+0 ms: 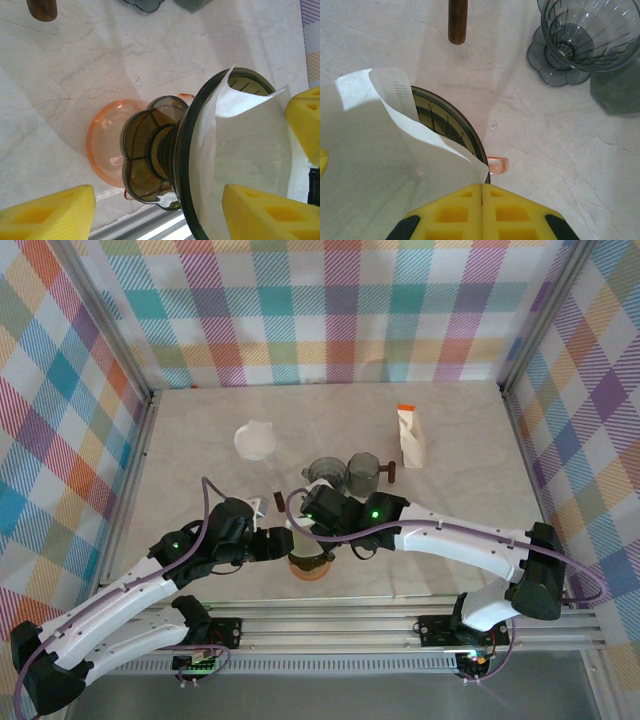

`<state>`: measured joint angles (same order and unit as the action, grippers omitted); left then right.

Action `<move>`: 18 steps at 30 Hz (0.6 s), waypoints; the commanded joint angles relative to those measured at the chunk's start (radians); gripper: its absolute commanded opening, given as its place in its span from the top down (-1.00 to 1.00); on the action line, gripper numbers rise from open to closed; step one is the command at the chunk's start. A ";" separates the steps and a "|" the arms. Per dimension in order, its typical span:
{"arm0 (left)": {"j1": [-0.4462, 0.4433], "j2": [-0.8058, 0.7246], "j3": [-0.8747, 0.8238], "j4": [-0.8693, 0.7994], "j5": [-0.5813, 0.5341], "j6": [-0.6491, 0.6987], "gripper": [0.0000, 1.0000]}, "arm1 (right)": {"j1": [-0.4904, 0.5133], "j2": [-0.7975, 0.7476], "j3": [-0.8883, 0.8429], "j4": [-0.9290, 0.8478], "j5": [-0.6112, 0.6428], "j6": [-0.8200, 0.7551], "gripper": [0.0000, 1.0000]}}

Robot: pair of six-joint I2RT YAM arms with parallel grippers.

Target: Place the coffee filter in the dripper

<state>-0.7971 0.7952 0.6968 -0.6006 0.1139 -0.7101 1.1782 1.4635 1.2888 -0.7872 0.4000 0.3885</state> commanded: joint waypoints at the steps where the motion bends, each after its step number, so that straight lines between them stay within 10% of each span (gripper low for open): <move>1: -0.007 -0.037 0.011 -0.014 -0.020 -0.002 -0.37 | 0.000 0.013 -0.009 0.001 -0.002 0.010 0.87; 12: -0.007 -0.029 0.005 -0.051 -0.041 -0.006 -0.05 | 0.000 0.006 -0.010 0.004 -0.006 0.019 0.74; 18: -0.007 -0.023 0.000 -0.036 -0.026 -0.009 -0.03 | -0.004 -0.028 0.029 -0.006 -0.012 0.008 0.19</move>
<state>-0.7971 0.7742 0.6971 -0.6289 0.0811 -0.7170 1.1782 1.4639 1.2835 -0.7807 0.3992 0.3950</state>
